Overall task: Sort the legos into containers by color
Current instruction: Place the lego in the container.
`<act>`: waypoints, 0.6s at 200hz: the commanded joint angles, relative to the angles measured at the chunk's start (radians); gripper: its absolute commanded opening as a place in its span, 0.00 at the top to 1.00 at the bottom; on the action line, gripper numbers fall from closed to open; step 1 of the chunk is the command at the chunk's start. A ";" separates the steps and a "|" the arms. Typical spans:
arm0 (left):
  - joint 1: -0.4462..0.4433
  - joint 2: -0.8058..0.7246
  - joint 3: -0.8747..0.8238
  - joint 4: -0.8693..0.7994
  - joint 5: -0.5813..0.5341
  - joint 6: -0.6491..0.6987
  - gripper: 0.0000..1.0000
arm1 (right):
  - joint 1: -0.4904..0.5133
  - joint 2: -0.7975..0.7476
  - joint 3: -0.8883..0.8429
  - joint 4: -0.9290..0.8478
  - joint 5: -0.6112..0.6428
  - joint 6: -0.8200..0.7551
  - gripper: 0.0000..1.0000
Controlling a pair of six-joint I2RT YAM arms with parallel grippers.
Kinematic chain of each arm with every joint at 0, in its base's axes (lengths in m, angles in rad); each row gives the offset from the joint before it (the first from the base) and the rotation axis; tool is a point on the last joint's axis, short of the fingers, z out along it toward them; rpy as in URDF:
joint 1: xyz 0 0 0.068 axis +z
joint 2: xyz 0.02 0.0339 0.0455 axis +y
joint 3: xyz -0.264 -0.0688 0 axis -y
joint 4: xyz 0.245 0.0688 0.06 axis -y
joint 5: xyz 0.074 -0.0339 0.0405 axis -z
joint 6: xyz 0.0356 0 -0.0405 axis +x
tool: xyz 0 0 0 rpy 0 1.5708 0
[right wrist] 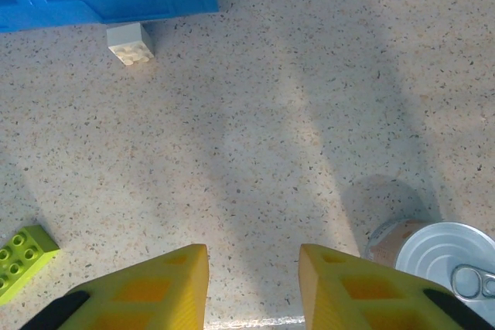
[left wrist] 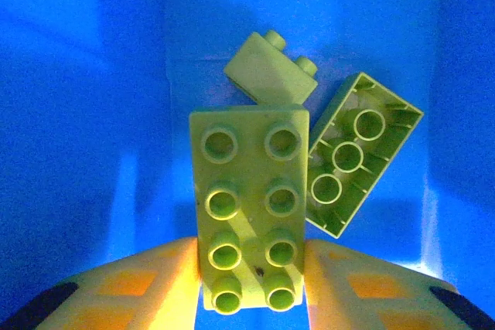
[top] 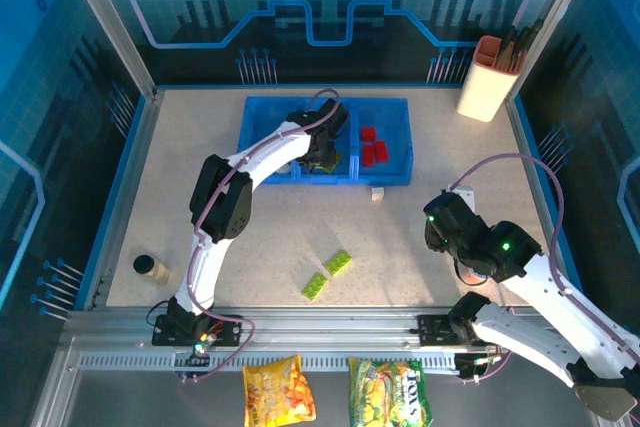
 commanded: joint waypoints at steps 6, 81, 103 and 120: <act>0.011 0.038 0.029 -0.042 -0.024 0.006 0.59 | -0.014 -0.001 -0.012 -0.023 0.026 0.021 0.63; 0.011 0.029 0.031 -0.026 0.017 -0.004 0.56 | -0.018 0.000 -0.009 -0.023 0.022 0.011 0.63; 0.009 0.006 0.022 -0.013 0.045 -0.003 0.56 | -0.017 0.007 -0.009 -0.019 0.017 0.008 0.63; 0.009 -0.024 0.000 0.001 0.066 -0.002 0.56 | -0.018 0.016 -0.010 -0.011 0.010 0.005 0.62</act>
